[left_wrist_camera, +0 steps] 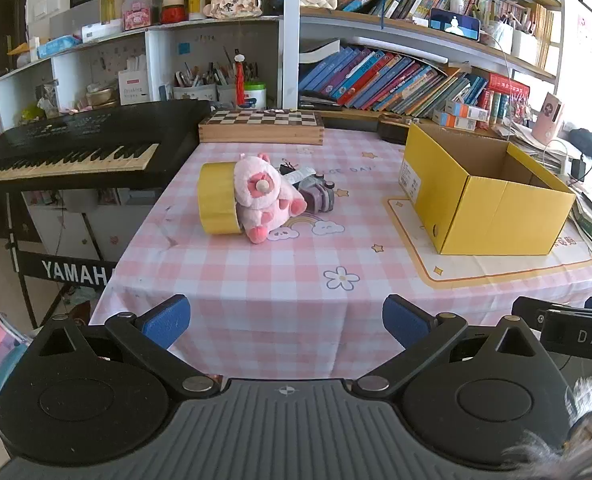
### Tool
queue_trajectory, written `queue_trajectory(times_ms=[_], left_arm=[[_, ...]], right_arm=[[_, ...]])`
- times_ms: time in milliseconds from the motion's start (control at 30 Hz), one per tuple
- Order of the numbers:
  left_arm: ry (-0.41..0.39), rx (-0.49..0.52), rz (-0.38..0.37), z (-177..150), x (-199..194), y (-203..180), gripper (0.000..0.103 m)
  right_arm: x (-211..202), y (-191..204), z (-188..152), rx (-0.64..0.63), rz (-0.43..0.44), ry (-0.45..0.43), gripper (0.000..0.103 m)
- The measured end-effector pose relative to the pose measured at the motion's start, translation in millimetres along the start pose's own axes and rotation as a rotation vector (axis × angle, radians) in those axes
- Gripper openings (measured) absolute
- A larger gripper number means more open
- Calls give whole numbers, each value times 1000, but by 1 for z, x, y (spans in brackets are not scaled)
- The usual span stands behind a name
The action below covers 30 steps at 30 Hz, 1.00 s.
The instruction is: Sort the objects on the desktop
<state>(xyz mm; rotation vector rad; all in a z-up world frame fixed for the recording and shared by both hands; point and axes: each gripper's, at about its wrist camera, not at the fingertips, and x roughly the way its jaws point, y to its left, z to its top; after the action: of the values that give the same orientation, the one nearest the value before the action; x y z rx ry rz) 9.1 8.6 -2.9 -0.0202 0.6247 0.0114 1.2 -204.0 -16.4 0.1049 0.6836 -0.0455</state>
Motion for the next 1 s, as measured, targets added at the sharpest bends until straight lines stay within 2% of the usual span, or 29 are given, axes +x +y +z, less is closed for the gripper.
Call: queue_trajectory(times_ms=[1000], left_arm=[[31, 5, 4, -2, 7, 1, 103]], right_arm=[[3, 6, 2, -18, 11, 13, 103]])
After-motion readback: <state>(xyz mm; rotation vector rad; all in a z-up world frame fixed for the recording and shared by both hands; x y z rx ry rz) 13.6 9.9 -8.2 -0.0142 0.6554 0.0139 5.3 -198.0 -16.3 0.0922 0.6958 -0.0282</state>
